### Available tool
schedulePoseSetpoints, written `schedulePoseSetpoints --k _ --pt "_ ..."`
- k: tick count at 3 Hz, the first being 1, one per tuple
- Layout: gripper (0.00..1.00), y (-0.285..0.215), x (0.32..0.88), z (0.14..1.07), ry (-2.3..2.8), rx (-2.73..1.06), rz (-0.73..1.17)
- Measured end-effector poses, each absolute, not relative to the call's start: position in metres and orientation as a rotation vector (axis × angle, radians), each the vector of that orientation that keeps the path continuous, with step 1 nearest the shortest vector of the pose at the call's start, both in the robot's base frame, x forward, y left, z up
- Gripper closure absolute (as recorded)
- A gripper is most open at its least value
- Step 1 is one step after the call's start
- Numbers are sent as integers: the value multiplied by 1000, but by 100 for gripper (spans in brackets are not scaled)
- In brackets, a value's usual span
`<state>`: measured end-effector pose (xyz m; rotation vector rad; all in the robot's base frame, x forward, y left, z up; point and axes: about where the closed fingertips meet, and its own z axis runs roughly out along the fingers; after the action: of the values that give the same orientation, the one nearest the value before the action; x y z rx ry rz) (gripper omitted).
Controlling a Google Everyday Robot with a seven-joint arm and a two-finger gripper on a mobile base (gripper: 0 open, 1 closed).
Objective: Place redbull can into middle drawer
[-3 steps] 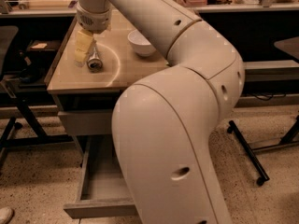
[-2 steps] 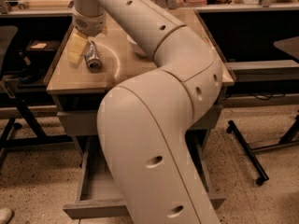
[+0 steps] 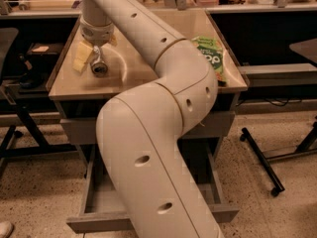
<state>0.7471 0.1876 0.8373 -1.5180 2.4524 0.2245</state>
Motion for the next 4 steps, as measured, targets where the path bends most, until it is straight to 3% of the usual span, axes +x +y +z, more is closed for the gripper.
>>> schedulePoseSetpoints --k 1,2,4 --pt "0 180 760 822 2496 -1448 271" --pt "18 186 763 820 2483 -1446 273" --pt "65 188 765 817 2479 -1443 276"
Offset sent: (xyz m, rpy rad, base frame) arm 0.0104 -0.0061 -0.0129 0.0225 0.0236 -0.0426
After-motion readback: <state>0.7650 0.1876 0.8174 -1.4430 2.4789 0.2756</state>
